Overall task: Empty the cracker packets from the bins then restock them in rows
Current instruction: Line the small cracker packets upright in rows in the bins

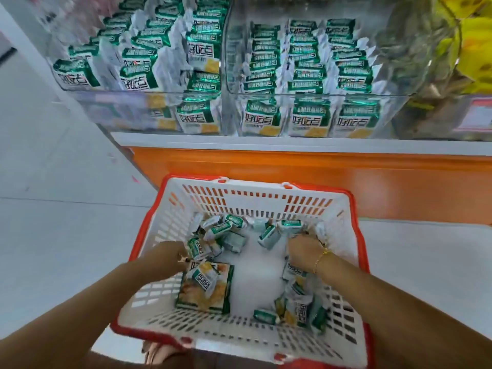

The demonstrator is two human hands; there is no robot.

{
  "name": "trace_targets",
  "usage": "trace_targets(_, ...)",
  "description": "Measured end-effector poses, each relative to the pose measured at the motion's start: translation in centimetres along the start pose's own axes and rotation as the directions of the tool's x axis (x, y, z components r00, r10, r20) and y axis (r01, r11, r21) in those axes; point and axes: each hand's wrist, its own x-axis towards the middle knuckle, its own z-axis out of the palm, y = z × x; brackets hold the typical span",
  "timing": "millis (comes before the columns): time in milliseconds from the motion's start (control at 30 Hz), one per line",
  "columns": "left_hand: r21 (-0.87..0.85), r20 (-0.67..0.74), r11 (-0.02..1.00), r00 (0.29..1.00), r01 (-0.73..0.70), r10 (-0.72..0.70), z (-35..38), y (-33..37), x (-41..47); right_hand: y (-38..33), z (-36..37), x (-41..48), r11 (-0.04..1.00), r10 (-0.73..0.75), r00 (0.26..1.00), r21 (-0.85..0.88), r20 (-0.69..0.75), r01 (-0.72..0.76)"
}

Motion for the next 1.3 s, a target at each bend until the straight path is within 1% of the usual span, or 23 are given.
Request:
trace_targets(100, -0.154, 0.022, 0.980, 0.992, 0.128, -0.126, 2.6, -0.1, 1.4, 0.7, 1.9, 0.5, 0.999, 0.034, 0.999, 0.001, 0.028, -0.034)
trace_targets(167, -0.280, 0.040, 0.933, 0.973, 0.228, -0.226, 4.5, 0.2, 2.5, 1.0, 2.0, 1.0, 0.999, 0.051, 0.998, -0.009, 0.031, -0.051)
trace_targets(200, -0.327, 0.082, 0.896, 0.954, 0.299, -0.288, 5.4, 0.3, 2.9, 1.0, 2.1, 1.1, 0.998, 0.057, 0.998, -0.020, 0.034, -0.056)
trace_targets(267, -0.408, 0.211, 0.828, 0.922, 0.385, -0.325, 7.0, 0.6, 3.8, 0.9, 2.4, 1.3, 0.997, 0.075, 0.997, -0.032, 0.024, -0.074)
trace_targets(300, -0.478, 0.244, 0.774, 0.909, 0.416, -0.338, 7.9, 0.7, 4.4, 0.9, 2.5, 1.4, 0.995, 0.090, 0.996, -0.035, 0.016, -0.089)
trace_targets(367, -0.673, 0.335, 0.543, 0.862, 0.502, -0.381, 8.9, 1.1, 4.7, 0.9, 2.8, 1.4, 0.991, 0.124, 0.992, -0.054, 0.006, -0.124)
trace_targets(400, -0.722, 0.353, 0.441, 0.833, 0.532, -0.426, 9.2, 1.1, 5.1, 0.8, 3.1, 1.4, 0.988, 0.139, 0.990, -0.066, -0.001, -0.138)
trace_targets(467, -0.790, 0.392, 0.287, 0.807, 0.541, -0.442, 9.5, 1.5, 5.7, 0.6, 3.2, 1.4, 0.984, 0.159, 0.987, -0.076, -0.002, -0.159)
trace_targets(600, -0.837, 0.484, 0.053, 0.783, 0.544, -0.392, 9.7, 2.5, 6.2, 0.7, 3.1, 1.6, 0.985, 0.162, 0.987, -0.059, 0.017, -0.160)
trace_targets(667, -0.837, 0.509, -0.002, 0.777, 0.548, -0.370, 10.5, 2.3, 6.4, 0.7, 2.7, 1.8, 0.991, 0.134, 0.988, -0.003, 0.074, -0.134)
trace_targets(767, -0.831, 0.537, -0.045, 0.778, 0.555, -0.326, 11.2, 2.0, 6.4, 0.3, 1.8, 2.0, 0.992, 0.072, 0.979, 0.084, 0.193, -0.090)
trace_targets(833, -0.839, 0.524, -0.026, 0.794, 0.544, -0.308, 11.0, 2.4, 6.1, -0.3, 0.7, 1.8, 0.994, 0.026, 0.976, 0.101, 0.218, -0.049)
trace_targets(867, -0.851, 0.487, 0.021, 0.804, 0.525, -0.342, 10.5, 2.9, 5.7, -0.7, -0.2, 1.4, 0.994, 0.003, 0.977, 0.109, 0.212, -0.027)
trace_targets(900, -0.862, 0.420, 0.110, 0.819, 0.494, -0.392, 10.0, 3.3, 5.1, -1.0, -0.9, 1.1, 0.992, -0.024, 0.984, 0.129, 0.175, 0.001)
trace_targets(933, -0.847, 0.349, 0.240, 0.836, 0.475, -0.424, 9.1, 3.7, 4.5, -1.3, -1.8, 0.7, 0.981, -0.040, 0.991, 0.194, 0.130, 0.014)
trace_targets(967, -0.826, 0.286, 0.346, 0.860, 0.445, -0.423, 8.3, 4.0, 4.1, -1.6, -2.7, 0.3, 0.962, -0.064, 0.996, 0.268, 0.066, 0.044)
trace_targets(1000, -0.822, 0.248, 0.398, 0.885, 0.408, -0.395, 7.5, 4.4, 3.6, -2.1, -3.8, -0.3, 0.941, -0.093, 0.996, 0.328, -0.004, 0.090)
trace_targets(1033, -0.843, 0.218, 0.401, 0.909, 0.359, -0.355, 6.6, 4.6, 3.3, -2.5, -5.0, -0.9, 0.923, -0.126, 0.989, 0.355, -0.079, 0.146)
trace_targets(1067, -0.880, 0.186, 0.369, 0.932, 0.298, -0.311, 5.5, 4.9, 2.9, -3.1, -6.2, -1.4, 0.910, -0.159, 0.976, 0.361, -0.147, 0.202)
trace_targets(1133, -0.931, 0.125, 0.305, 0.961, 0.199, -0.247, 2.5, 5.8, 1.8, -4.2, -8.8, -2.9, 0.866, -0.233, 0.931, 0.377, -0.280, 0.329)
trace_targets(1200, -0.955, 0.042, 0.281, 0.982, 0.093, -0.185, -0.8, 6.7, -0.1, -5.0, -11.1, -4.6, 0.821, -0.267, 0.876, 0.381, -0.402, 0.425)
trace_targets(1233, -0.960, -0.002, 0.277, 0.988, 0.041, -0.153, -2.3, 7.1, -1.1, -5.2, -12.1, -5.4, 0.803, -0.269, 0.851, 0.382, -0.450, 0.457)
trace_targets(1300, -0.938, -0.118, 0.338, 0.987, -0.075, -0.110, -5.2, 7.4, -3.0, -5.5, -13.7, -7.1, 0.760, -0.281, 0.816, 0.402, -0.506, 0.511)
